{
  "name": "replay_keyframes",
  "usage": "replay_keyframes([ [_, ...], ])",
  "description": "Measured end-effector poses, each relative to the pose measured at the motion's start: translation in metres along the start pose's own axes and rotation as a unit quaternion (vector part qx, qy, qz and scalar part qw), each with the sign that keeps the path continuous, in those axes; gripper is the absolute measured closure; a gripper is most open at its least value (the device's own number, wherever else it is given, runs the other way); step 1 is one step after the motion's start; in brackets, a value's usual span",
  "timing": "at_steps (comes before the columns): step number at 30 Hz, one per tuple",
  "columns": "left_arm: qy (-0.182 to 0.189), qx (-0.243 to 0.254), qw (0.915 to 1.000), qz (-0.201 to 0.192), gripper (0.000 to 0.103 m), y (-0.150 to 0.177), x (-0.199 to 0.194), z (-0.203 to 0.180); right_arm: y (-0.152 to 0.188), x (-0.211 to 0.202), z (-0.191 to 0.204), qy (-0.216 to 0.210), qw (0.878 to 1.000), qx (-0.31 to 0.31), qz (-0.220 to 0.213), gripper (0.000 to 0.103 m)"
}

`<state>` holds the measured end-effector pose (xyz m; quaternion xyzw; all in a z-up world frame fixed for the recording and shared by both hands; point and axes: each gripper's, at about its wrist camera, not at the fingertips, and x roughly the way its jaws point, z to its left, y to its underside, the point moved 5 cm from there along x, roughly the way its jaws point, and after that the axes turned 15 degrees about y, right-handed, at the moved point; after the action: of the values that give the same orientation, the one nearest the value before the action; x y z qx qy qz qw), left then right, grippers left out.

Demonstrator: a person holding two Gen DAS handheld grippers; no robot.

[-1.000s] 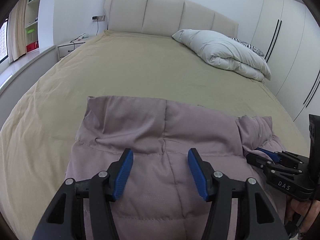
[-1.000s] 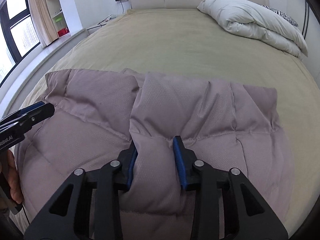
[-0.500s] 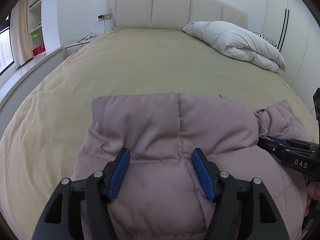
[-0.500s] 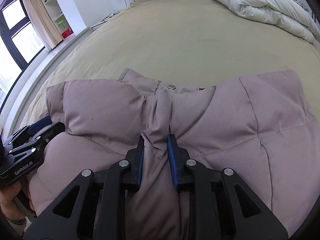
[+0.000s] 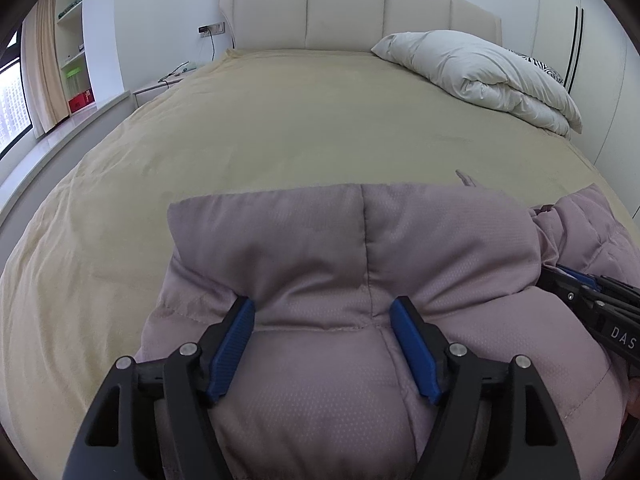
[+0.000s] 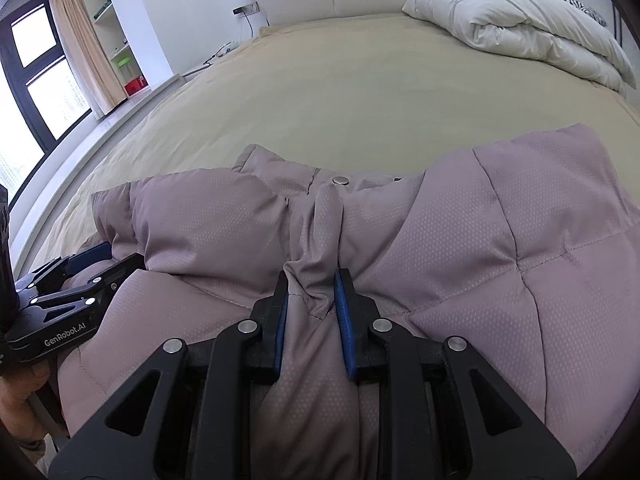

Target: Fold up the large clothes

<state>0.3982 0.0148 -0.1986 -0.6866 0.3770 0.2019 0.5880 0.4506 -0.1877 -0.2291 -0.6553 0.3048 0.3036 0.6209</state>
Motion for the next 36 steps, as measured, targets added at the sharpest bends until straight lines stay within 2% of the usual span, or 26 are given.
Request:
replay_keyframes([
  [7, 0.004, -0.007, 0.9999, 0.014, 0.028, -0.002, -0.012, -0.002, 0.000, -0.018, 0.001, -0.004, 1.000, 0.003, 0.000, 0.082],
  [10, 0.015, -0.017, 0.9997, -0.003, 0.030, -0.001, -0.047, -0.016, 0.002, -0.059, -0.013, -0.027, 0.999, 0.033, -0.001, 0.082],
  [12, 0.036, -0.008, 0.9990, -0.024, 0.030, 0.002, -0.073, -0.037, 0.007, -0.092, -0.026, -0.033, 0.998, 0.040, -0.033, 0.081],
  [13, 0.040, 0.002, 0.9987, -0.032, 0.030, 0.004, -0.082, -0.048, 0.012, -0.105, -0.033, -0.019, 0.998, 0.034, -0.047, 0.081],
  [14, 0.044, 0.015, 0.9983, -0.035, 0.029, 0.006, -0.088, -0.060, 0.018, -0.117, -0.044, 0.014, 0.998, 0.029, -0.059, 0.081],
  [16, 0.047, 0.046, 0.9976, -0.024, 0.029, 0.013, -0.085, -0.081, 0.030, -0.126, -0.062, 0.055, 0.996, 0.028, -0.063, 0.081],
  [19, 0.033, 0.051, 0.9981, 0.003, 0.024, 0.026, -0.060, -0.085, 0.052, -0.114, -0.090, 0.101, 0.994, 0.034, -0.026, 0.081],
  [21, 0.037, 0.038, 0.9986, 0.005, 0.021, 0.029, -0.052, -0.079, 0.065, -0.104, -0.105, 0.098, 0.994, 0.042, -0.022, 0.074],
  [24, 0.035, 0.050, 0.9981, 0.009, 0.018, 0.031, -0.044, -0.077, 0.078, -0.092, -0.115, 0.083, 0.995, 0.051, -0.029, 0.074],
  [26, 0.034, 0.056, 0.9978, 0.008, 0.017, 0.032, -0.037, -0.075, 0.080, -0.084, -0.114, 0.090, 0.994, 0.050, -0.032, 0.074],
  [29, 0.036, 0.053, 0.9979, 0.002, 0.016, 0.033, -0.030, -0.073, 0.086, -0.074, -0.114, 0.098, 0.993, 0.050, -0.040, 0.074],
  [36, 0.050, 0.048, 0.9976, -0.005, 0.015, 0.034, -0.024, -0.069, 0.093, -0.056, -0.111, 0.086, 0.993, 0.059, -0.051, 0.074],
])
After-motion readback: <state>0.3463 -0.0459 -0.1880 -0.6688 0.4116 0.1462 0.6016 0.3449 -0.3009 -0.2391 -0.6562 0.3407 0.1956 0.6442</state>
